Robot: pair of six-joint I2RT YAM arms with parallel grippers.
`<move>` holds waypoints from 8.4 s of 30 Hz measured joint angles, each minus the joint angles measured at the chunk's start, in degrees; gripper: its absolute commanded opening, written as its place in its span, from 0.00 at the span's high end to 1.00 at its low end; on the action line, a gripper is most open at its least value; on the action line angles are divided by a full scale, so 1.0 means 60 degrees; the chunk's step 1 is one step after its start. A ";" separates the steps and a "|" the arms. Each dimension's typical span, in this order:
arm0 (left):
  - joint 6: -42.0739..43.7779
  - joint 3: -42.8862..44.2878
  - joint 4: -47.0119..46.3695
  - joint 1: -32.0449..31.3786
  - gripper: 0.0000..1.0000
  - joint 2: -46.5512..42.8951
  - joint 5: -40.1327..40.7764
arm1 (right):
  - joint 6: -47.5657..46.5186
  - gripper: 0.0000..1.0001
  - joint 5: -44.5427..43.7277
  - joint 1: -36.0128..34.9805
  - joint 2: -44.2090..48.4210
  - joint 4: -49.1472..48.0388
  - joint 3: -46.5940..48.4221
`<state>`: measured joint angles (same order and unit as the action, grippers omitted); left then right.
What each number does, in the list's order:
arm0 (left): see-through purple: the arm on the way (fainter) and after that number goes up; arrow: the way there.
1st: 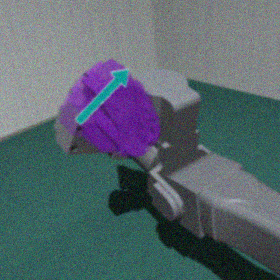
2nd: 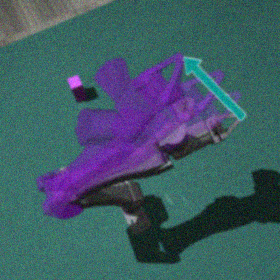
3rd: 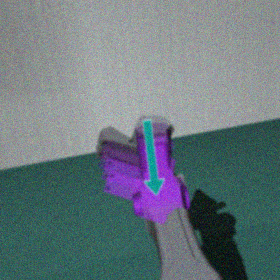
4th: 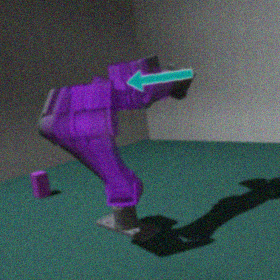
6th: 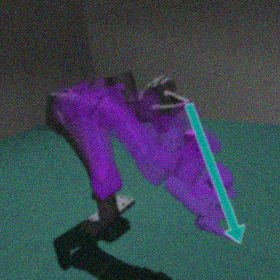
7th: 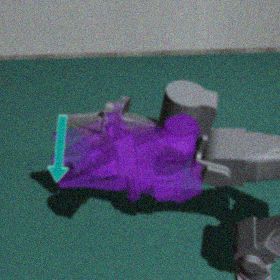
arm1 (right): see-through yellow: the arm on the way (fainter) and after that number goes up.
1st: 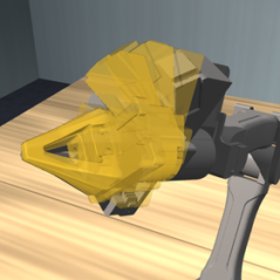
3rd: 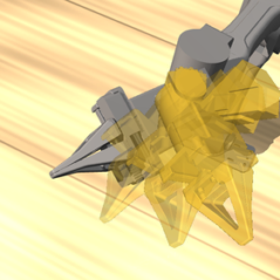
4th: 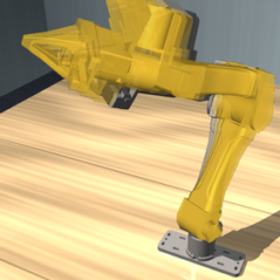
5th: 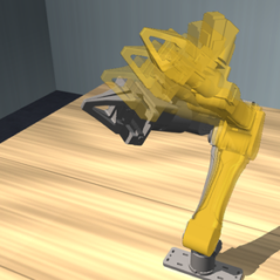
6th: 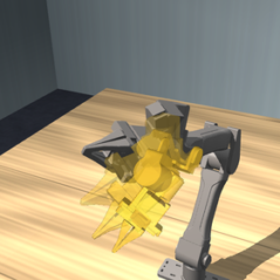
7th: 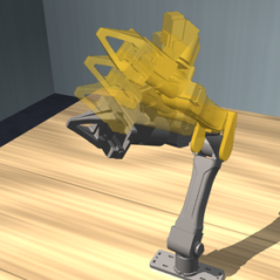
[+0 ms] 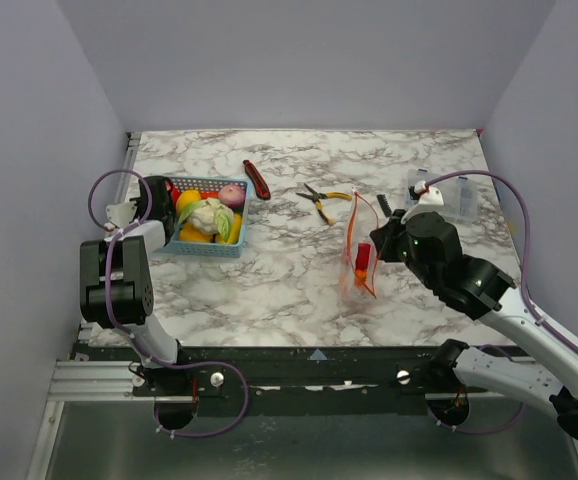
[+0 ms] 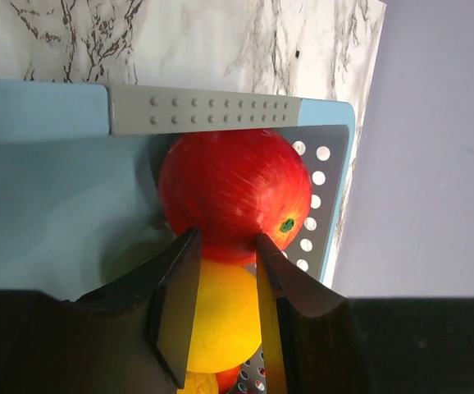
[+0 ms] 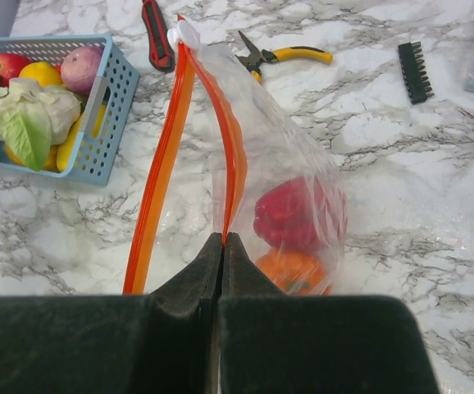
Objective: Place the food in the zip-top bag and seal the zipper
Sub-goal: Adjust the bin at the center of the board, then pick up the fake fruit from the bin, then place the fake fruit in the zipper food storage bag, then pick up the fake fruit from the bin.
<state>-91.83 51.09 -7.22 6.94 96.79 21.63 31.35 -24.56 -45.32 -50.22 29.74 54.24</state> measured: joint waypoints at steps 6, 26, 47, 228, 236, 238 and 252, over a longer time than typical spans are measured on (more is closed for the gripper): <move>0.0197 -0.0521 -0.0288 -0.0011 0.71 -0.0364 -0.0095 | 0.0000 1.00 0.0000 0.0000 0.0004 -0.0004 0.0004; 0.0510 -0.2503 0.1821 -0.1843 0.54 -0.3177 -0.2521 | 0.0018 1.00 0.0106 0.0000 0.0590 -0.0011 0.0004; 0.7267 -0.1450 0.4499 -0.1126 0.12 -0.6124 -0.3818 | 0.0095 1.00 0.0317 0.0000 0.0732 -0.0007 -0.0084; 0.9329 0.0801 0.7898 -0.5049 0.02 -0.7366 -0.0743 | 0.1224 1.00 0.0874 -0.0004 0.0372 -0.0521 -0.0018; 1.0579 0.1249 0.8153 -0.3708 0.02 -0.4707 -0.0109 | 0.1177 1.00 0.0878 -0.0004 0.0386 -0.0521 -0.0022; 1.0896 0.1417 0.8131 -0.3559 0.02 -0.4091 0.0015 | 0.1169 1.00 0.0878 -0.0004 0.0437 -0.0521 -0.0047; 1.2309 0.2987 0.7978 -0.2503 0.03 -0.1566 0.0637 | 0.1089 1.00 0.0776 -0.0004 0.0703 -0.0521 -0.0124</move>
<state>-17.98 69.01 40.64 -8.08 87.39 25.45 37.89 -19.90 -45.34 -46.00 26.61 53.49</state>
